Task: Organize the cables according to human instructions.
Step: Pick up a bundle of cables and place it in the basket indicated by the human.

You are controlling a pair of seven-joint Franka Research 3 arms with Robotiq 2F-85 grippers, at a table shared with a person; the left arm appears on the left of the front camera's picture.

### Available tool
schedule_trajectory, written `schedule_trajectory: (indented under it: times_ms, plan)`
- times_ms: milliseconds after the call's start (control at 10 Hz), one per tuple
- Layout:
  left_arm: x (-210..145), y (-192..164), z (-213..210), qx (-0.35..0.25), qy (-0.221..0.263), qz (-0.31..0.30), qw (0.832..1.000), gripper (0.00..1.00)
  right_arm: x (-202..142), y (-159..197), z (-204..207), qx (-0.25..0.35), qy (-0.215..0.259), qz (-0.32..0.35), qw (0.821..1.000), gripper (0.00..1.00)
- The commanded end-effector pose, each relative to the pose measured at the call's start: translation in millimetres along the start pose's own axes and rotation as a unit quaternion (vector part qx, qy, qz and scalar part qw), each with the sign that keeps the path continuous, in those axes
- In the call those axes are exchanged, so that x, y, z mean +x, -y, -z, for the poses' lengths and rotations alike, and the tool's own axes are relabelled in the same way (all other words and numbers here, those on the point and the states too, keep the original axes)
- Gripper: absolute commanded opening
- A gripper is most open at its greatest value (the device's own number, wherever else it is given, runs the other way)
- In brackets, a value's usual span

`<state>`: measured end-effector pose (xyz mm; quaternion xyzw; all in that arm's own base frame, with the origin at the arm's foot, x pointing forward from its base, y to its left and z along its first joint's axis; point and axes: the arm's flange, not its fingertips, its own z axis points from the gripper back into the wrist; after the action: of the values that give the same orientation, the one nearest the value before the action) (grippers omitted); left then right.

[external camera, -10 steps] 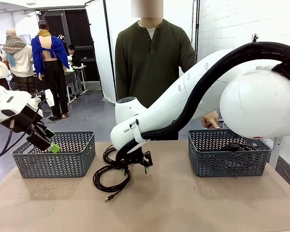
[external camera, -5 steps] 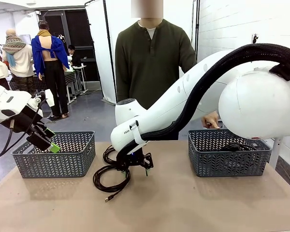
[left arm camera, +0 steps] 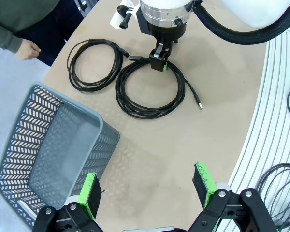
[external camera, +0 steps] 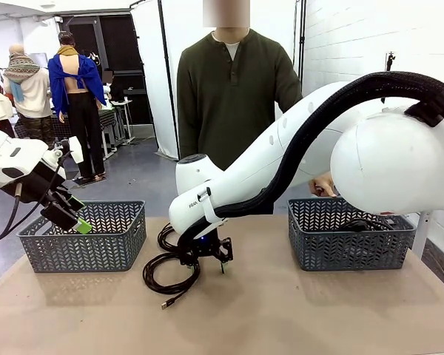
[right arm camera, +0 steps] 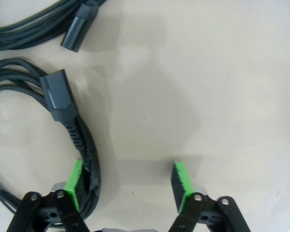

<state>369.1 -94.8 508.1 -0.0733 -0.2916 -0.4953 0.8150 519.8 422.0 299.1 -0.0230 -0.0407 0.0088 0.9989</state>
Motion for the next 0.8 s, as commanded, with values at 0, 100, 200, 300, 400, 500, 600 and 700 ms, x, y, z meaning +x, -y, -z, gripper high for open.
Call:
schedule_trajectory:
  times_ms: [0,100,200,300,400,500,600,700]
  plan:
    - [-1.7,-2.3,0.0,-0.008,0.007,0.001,1.000,1.00,6.0,-0.7,0.4,0.006,-0.012,0.003,1.000,0.52]
    - [-1.7,-2.3,0.0,-0.008,0.007,0.001,1.000,1.00,7.4,0.4,0.4,0.015,-0.015,0.004,1.000,0.36]
    - [-1.7,-2.3,0.0,-0.008,0.007,0.001,1.000,1.00,9.2,1.7,-0.4,0.026,-0.017,0.006,0.999,0.19]
    - [-1.7,-2.3,0.0,-0.008,0.007,0.001,1.000,1.00,11.0,2.3,0.1,0.035,-0.025,0.004,0.999,0.03]
    - [-1.7,-2.3,0.0,-0.008,0.007,0.001,1.000,1.00,11.0,3.2,1.6,0.039,-0.028,0.003,0.999,0.00]
    - [-1.7,-2.3,0.0,-0.008,0.007,0.001,1.000,1.00,11.0,4.0,2.5,0.043,-0.034,0.001,0.998,0.00]
    - [-1.7,-2.3,0.0,-0.008,0.007,0.001,1.000,1.00,11.8,3.2,1.1,0.045,-0.036,0.002,0.998,0.00]
    - [-1.7,-2.3,0.0,-0.008,0.007,0.001,1.000,1.00,11.6,2.7,-1.4,0.045,-0.033,0.002,0.998,0.00]
